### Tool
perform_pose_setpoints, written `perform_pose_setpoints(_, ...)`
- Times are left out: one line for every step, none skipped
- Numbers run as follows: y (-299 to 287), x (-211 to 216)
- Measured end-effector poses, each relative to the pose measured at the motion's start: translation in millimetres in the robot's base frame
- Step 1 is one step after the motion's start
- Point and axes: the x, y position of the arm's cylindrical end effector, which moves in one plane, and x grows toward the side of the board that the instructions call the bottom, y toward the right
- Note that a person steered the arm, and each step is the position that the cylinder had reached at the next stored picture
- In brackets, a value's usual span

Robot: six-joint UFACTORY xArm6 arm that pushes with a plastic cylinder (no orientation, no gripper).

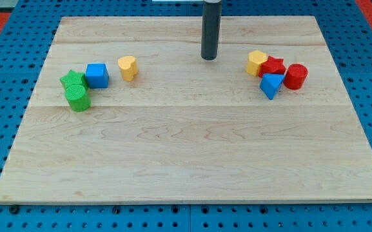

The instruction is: Push the red circle to the bottom right side of the triangle

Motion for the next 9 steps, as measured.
perform_pose_setpoints(0, 0)
perform_pose_setpoints(6, 0)
perform_pose_setpoints(14, -1)
perform_pose_setpoints(44, -13)
perform_pose_setpoints(48, -17)
perform_pose_setpoints(51, -17)
perform_pose_setpoints(45, -17)
perform_pose_setpoints(82, -28)
perform_pose_setpoints(160, -13)
